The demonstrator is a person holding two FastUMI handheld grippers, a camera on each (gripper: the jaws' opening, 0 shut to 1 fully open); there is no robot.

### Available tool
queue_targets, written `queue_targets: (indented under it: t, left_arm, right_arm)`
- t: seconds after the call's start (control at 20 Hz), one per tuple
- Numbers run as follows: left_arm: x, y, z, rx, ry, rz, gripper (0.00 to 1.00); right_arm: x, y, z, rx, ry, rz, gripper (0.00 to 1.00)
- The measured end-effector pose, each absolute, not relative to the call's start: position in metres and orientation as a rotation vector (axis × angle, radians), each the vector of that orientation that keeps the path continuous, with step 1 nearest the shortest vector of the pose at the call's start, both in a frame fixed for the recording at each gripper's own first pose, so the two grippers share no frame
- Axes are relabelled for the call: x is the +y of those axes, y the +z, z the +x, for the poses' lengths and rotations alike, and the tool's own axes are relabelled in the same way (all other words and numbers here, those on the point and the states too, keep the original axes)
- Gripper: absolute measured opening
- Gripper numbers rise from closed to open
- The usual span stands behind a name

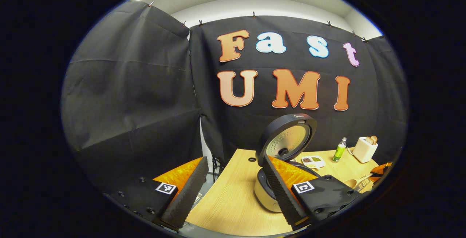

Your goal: Close the left gripper, press the button to open the rice cooker; take a wooden spoon from the chopstick holder with the right hand, scoop a spoonful of rice and pour it into the rice cooker, then put the wooden spoon back into the chopstick holder.

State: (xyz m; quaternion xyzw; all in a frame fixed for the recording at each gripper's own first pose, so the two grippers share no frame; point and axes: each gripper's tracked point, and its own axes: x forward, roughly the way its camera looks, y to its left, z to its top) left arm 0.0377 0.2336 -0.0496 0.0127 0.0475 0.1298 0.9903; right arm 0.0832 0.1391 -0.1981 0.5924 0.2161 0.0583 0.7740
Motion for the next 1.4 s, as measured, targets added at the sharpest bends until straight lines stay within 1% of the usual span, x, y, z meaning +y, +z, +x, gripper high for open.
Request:
queue_targets:
  t: [0.15, 0.3, 0.7, 1.1, 1.4]
  left_arm:
    - [0.230, -0.043, 0.037, 0.081, 0.258, 0.029, 1.00]
    - [0.227, -0.040, 0.034, 0.074, 0.252, 0.015, 1.00]
    - [0.225, -0.035, 0.023, 0.062, 0.233, 0.006, 0.99]
    - [0.224, -0.031, 0.017, 0.053, 0.232, 0.004, 0.99]
    - [0.228, -0.032, 0.022, 0.054, 0.233, 0.015, 0.99]
  right_arm:
    - [0.147, -0.169, 0.087, 0.438, 0.164, 1.311, 0.11]
    - [0.154, -0.142, 0.092, 0.420, 0.207, 1.336, 0.11]
    - [0.195, -0.104, 0.120, 0.424, 0.284, 1.313, 0.11]
    - [0.247, -0.065, 0.147, 0.392, 0.377, 1.190, 0.11]
    - [0.264, -0.049, 0.166, 0.344, 0.385, 1.048, 0.11]
